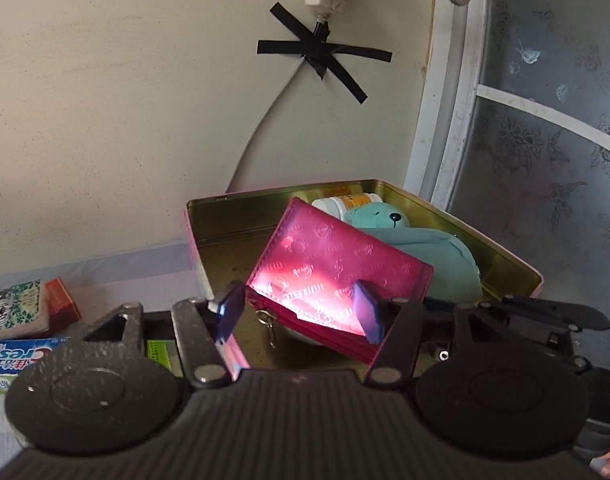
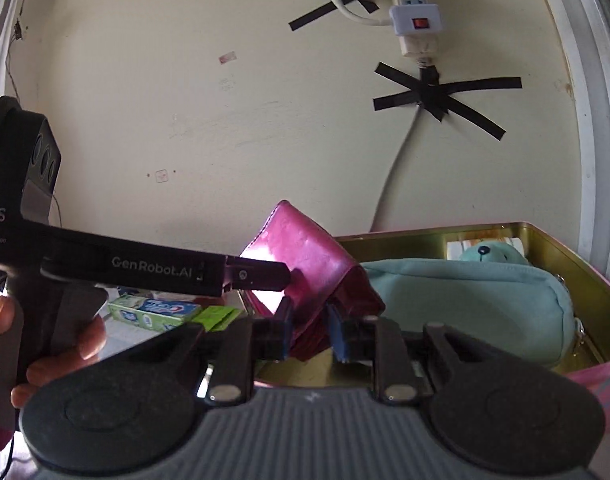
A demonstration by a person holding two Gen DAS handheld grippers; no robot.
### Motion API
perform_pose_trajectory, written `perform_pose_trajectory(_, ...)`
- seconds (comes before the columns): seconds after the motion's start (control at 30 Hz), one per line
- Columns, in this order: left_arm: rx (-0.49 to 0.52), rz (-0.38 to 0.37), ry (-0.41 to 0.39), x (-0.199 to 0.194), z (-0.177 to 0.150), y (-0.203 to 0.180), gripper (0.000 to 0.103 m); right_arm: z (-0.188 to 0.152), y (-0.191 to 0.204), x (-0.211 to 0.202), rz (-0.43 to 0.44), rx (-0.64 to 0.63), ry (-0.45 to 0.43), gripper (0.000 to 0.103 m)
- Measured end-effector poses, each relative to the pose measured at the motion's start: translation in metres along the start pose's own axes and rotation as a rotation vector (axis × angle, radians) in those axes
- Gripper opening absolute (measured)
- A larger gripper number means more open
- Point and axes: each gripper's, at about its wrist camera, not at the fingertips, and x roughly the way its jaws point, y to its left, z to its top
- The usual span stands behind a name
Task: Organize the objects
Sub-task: 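Carry the pink wallet into the tin and open the right gripper, then withdraw the right gripper from the tin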
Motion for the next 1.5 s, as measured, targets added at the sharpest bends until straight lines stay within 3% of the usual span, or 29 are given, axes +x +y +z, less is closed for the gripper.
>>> perform_pose_trajectory(0.1,0.017,0.069,0.029,0.014,-0.002,-0.009,0.062,-0.005,-0.019,0.004,-0.056,0.041,0.011,0.032)
perform_pose_trajectory(0.23,0.026,0.121,0.02,0.013,-0.005,-0.019,0.065,-0.002,-0.042,-0.01,-0.091,0.12,-0.059,0.036)
perform_pose_trajectory(0.6,0.101,0.281,0.003,-0.025,-0.009,-0.041,0.068,-0.009,-0.055,-0.02,-0.142,0.183,-0.123,0.036)
perform_pose_trajectory(0.87,0.087,0.419,-0.016,-0.068,-0.019,-0.016,0.069,-0.014,-0.049,-0.021,-0.167,0.144,-0.175,0.036)
perform_pose_trajectory(1.1,0.034,0.538,0.015,-0.089,-0.042,0.034,0.072,-0.017,-0.039,-0.012,-0.19,0.117,-0.158,0.036)
perform_pose_trajectory(1.27,-0.056,0.608,0.066,-0.105,-0.068,0.094,0.072,-0.009,-0.008,-0.02,-0.095,0.105,-0.166,0.039)
perform_pose_trajectory(1.5,-0.195,0.724,0.086,-0.121,-0.1,0.169,0.072,0.007,0.079,-0.004,0.114,-0.04,-0.104,0.043)
